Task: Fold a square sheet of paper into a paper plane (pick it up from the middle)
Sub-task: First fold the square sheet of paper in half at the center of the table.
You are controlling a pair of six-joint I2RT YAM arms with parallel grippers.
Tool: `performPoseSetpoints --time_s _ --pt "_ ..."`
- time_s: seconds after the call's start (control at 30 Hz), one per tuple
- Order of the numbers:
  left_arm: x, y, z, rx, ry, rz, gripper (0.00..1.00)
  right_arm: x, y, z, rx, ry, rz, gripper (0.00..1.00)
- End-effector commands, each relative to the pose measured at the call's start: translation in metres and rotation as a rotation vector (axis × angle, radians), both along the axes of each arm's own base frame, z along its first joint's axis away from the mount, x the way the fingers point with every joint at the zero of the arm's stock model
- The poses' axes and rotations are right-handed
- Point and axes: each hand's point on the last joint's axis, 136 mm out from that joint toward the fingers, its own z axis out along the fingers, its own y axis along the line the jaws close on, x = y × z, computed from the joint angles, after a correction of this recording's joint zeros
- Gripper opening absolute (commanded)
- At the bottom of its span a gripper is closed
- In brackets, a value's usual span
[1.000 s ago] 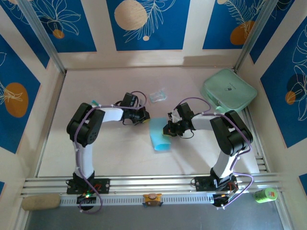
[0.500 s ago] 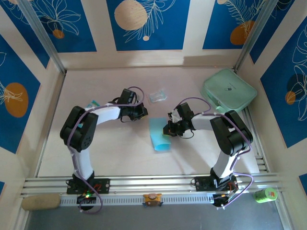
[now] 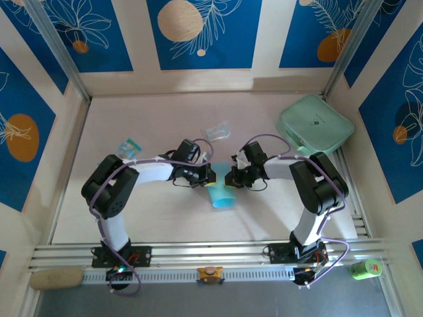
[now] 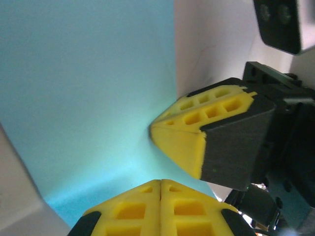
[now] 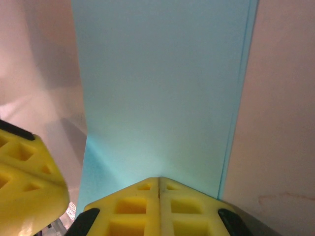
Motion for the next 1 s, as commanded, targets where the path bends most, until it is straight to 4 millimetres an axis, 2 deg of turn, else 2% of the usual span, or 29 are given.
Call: performPoseSetpoints --time_s 0.0,0.23,0.37,0.5,0.6,0.8,0.97 --pt "-0.010 0.007 -0.019 0.034 0.044 -0.016 0.04 -0.023 -0.018 -0.027 -0.095 0.101 -0.009 0.00" --pt "-0.017 0.021 -0.041 0.105 0.047 -0.022 0.04 -0.023 -0.018 -0.026 -0.091 0.100 -0.007 0.00" --pt "-0.023 0.039 -0.062 0.196 0.057 0.003 0.04 -0.023 -0.018 -0.027 -0.092 0.101 -0.007 0.00" --pt "-0.028 0.053 -0.069 0.258 0.038 0.005 0.04 -0.024 -0.019 -0.027 -0.095 0.103 -0.009 0.00" --pt "-0.026 0.051 -0.058 0.238 0.010 -0.001 0.04 -0.023 -0.019 -0.027 -0.096 0.103 -0.009 0.00" --pt "-0.015 0.025 -0.011 0.073 -0.036 0.023 0.05 -0.024 -0.019 -0.027 -0.098 0.103 -0.010 0.00" --pt "-0.019 0.008 0.006 -0.024 -0.018 0.020 0.05 -0.023 -0.019 -0.027 -0.098 0.102 -0.010 0.00"
